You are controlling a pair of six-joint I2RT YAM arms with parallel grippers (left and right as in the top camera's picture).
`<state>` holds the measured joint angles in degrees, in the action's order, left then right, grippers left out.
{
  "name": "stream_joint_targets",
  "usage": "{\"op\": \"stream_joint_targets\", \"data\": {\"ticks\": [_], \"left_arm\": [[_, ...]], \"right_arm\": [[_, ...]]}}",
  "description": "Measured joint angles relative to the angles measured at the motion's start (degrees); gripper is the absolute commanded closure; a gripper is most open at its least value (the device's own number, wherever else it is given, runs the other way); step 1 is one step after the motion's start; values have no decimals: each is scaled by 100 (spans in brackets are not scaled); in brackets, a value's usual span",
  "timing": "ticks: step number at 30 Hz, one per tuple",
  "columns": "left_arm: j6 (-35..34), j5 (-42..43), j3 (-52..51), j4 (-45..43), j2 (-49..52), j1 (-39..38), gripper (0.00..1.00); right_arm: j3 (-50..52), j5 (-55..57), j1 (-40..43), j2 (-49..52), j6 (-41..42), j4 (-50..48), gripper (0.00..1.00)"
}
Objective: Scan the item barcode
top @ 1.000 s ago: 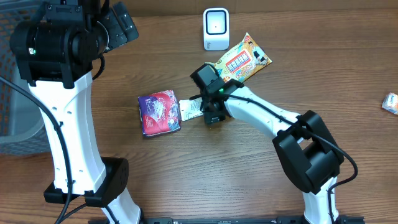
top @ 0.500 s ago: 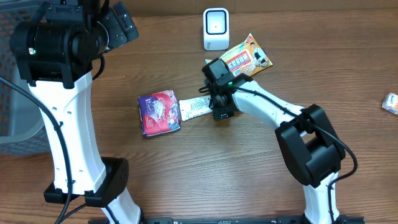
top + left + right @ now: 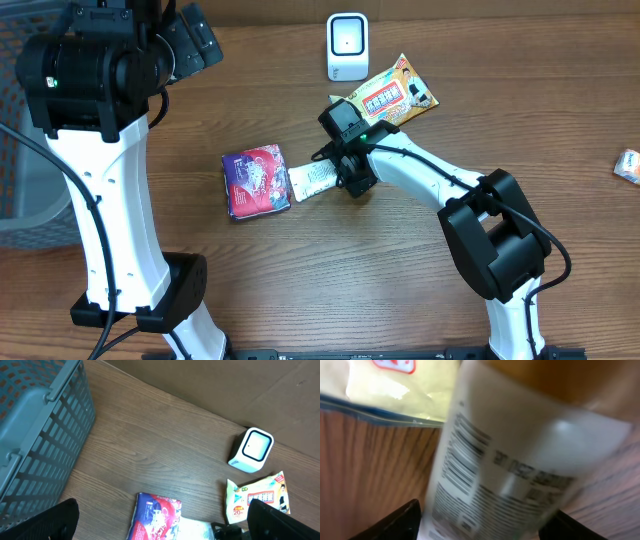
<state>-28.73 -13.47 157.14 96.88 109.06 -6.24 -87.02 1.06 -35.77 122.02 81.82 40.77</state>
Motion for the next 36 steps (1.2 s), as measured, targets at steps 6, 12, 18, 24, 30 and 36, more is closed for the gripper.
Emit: {"op": "stream_joint_targets", "data": {"ticks": [6,12,18,24,30,36], "left_arm": [[0,0,0,0,0,0,1],[0,0,0,-2,0,0,0],[0,0,0,0,0,0,0],[0,0,0,0,0,0,0],[0,0,0,0,0,0,0],[0,0,0,0,0,0,0]], "right_arm": [[-68,-20,0,0,-2444,1091,30],[-79,138,0,33,-3801,2142,10],[-133,549,-33,22,-4288,2352,0],[-280,533,-33,-42,-4415,2476,0],[-654,367,-33,-907,-4028,2785,0],[-861,232,-33,-2046,-1451,3845,0]]}}
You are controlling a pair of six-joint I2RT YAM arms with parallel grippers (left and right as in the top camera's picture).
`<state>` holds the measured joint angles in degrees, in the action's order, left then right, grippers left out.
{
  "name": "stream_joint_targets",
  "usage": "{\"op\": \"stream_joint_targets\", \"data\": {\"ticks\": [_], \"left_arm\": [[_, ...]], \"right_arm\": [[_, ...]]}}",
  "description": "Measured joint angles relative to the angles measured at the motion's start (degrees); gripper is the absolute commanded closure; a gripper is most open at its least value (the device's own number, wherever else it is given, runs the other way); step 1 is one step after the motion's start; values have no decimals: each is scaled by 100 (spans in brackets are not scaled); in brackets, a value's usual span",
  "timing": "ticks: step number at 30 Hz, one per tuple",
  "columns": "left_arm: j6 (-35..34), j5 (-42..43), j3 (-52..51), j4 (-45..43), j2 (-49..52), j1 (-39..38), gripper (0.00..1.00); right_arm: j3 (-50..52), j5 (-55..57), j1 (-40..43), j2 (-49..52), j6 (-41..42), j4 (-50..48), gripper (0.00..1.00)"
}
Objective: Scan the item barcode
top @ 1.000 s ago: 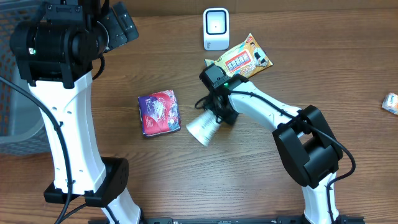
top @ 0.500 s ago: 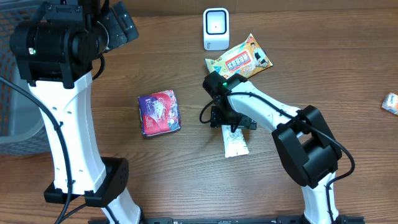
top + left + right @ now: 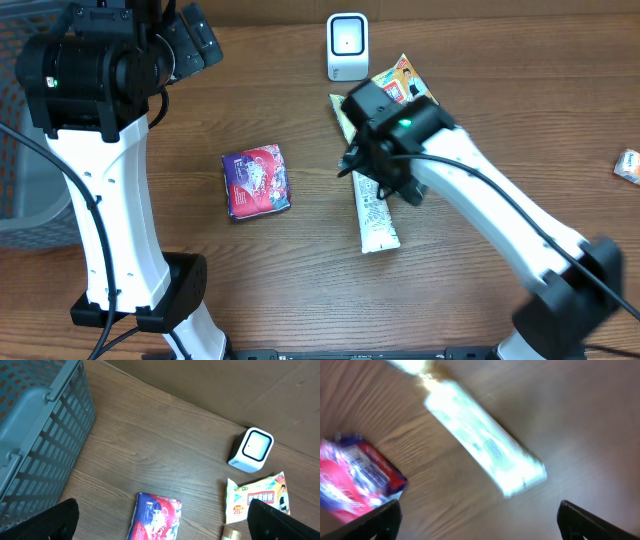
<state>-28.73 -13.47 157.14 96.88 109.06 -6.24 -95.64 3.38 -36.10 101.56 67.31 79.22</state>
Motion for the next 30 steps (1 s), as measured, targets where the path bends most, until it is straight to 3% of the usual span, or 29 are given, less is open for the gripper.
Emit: {"op": "stream_joint_targets", "data": {"ticks": [2,6,10,17,20,30], "left_arm": [[0,0,0,0,0,0,1],[0,0,0,0,0,0,0],[0,0,0,0,0,0,0],[0,0,0,0,0,0,0],[0,0,0,0,0,-2,0],[0,0,0,0,0,-2,0]], "right_arm": [[0,-66,0,-160,1137,332,0],[31,-42,-7,-105,1882,127,0],[105,334,-68,-66,1189,-2,0],[136,599,-188,-66,-1108,0,0],[138,507,-188,-66,-1665,-164,0],[192,601,-216,-267,-586,870,0]]}}
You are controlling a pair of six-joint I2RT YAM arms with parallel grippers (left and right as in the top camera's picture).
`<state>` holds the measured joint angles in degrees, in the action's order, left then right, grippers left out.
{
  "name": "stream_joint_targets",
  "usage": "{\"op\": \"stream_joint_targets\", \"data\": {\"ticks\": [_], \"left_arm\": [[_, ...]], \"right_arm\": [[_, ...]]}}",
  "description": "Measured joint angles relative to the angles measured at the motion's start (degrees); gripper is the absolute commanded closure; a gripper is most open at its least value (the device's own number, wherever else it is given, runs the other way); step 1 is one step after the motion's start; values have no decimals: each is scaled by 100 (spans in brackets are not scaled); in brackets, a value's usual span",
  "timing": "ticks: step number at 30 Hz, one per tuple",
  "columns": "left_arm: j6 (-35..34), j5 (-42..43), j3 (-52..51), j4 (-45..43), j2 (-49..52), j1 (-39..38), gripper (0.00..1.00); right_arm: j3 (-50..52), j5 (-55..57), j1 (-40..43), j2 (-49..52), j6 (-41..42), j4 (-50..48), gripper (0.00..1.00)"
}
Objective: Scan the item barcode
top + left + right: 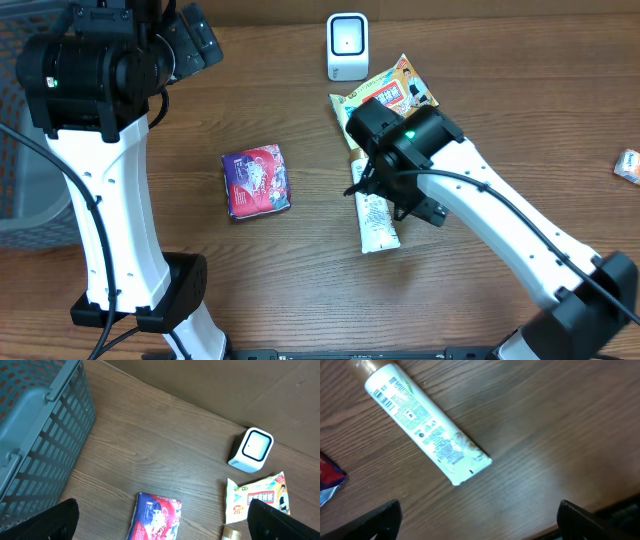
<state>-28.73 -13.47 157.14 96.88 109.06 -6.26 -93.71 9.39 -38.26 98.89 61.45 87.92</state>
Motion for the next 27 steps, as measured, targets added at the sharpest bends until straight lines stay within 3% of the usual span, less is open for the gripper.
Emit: {"op": "stream_joint_targets", "data": {"ticks": [5,10,15,18,20,23,27], "left_arm": [[0,0,0,-2,0,0,0],[0,0,0,0,0,0,0],[0,0,0,2,0,0,0],[0,0,0,2,0,0,0],[0,0,0,0,0,0,0],[0,0,0,0,2,0,0],[0,2,0,-2,2,0,0]], "right_arm": [[26,286,-42,-1191,267,625,0],[7,935,-46,-2999,546,789,0],[120,1912,-50,-4092,1875,518,0],[562,2004,-48,-4301,2909,503,0],[1062,1985,-46,-4251,3112,26,0],[1840,1910,-46,-3873,2326,-1130,0],[2553,1193,-42,-3069,92,-2833,0]]}}
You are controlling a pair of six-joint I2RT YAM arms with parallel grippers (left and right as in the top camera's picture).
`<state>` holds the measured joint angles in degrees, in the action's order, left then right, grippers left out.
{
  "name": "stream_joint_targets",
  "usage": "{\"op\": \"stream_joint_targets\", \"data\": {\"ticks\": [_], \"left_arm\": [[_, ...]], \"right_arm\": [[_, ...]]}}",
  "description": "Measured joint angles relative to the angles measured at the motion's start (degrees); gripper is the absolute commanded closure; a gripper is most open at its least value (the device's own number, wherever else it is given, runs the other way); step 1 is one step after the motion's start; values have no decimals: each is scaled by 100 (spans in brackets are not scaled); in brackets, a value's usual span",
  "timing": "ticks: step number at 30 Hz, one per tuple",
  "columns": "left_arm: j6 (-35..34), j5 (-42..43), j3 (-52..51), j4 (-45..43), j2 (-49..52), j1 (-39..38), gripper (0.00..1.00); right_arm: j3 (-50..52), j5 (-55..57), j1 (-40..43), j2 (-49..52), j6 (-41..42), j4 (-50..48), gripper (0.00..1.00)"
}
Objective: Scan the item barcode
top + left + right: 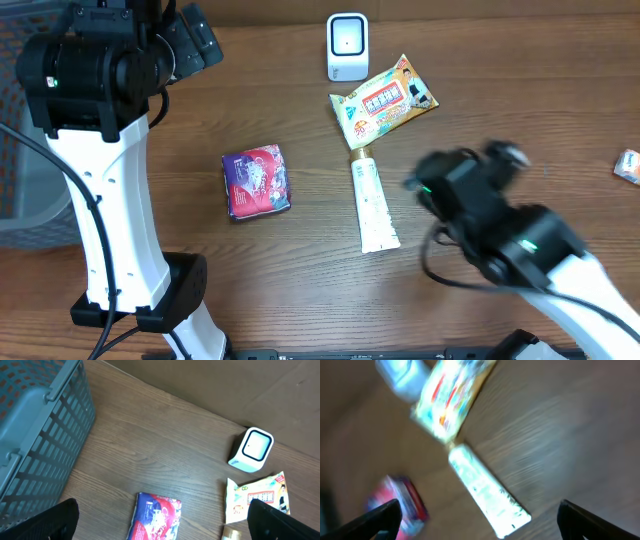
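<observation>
A white tube (372, 203) with a tan cap lies flat on the wooden table, cap end toward a yellow snack bag (383, 100). The white scanner (347, 45) stands at the back edge. My right gripper (479, 522) hangs open and empty, high above and to the right of the tube (487, 490); its view is blurred. Raised at the far left, my left gripper (160, 525) is open and empty, above a red and blue packet (156, 515), with the scanner (251, 449) in sight.
A red and blue packet (256, 180) lies left of the tube. A grey mesh basket (40, 425) stands at the table's left end. A small orange item (628, 165) sits at the right edge. My right arm (490, 225) spans the lower right.
My right arm has moved from over the tube to the lower right of the table, and its camera now sees the tube from farther off. Tube and left arm are unchanged.
First my right gripper was at the tube, which lay crosswise beside the red packet. Then the tube lay lengthwise below the snack bag with the gripper open above it. It stayed so, and now the arm is off to the right.
</observation>
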<state>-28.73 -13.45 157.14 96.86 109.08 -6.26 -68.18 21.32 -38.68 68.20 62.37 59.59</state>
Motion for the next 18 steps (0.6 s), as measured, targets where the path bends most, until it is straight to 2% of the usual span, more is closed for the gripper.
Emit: {"op": "stream_joint_targets", "data": {"ticks": [3,5,12,18], "left_arm": [[0,-2,0,2,-2,0,0],[0,-2,0,2,-2,0,0],[0,0,0,4,0,0,0],[0,-2,0,2,0,0,0]], "right_arm": [[116,-835,4,645,-1585,-717,5],[116,-1174,39,1029,-2267,-918,5],[118,-2579,577,2243,-3816,-1344,9],[120,-3353,866,2662,-4419,-1408,11]]}}
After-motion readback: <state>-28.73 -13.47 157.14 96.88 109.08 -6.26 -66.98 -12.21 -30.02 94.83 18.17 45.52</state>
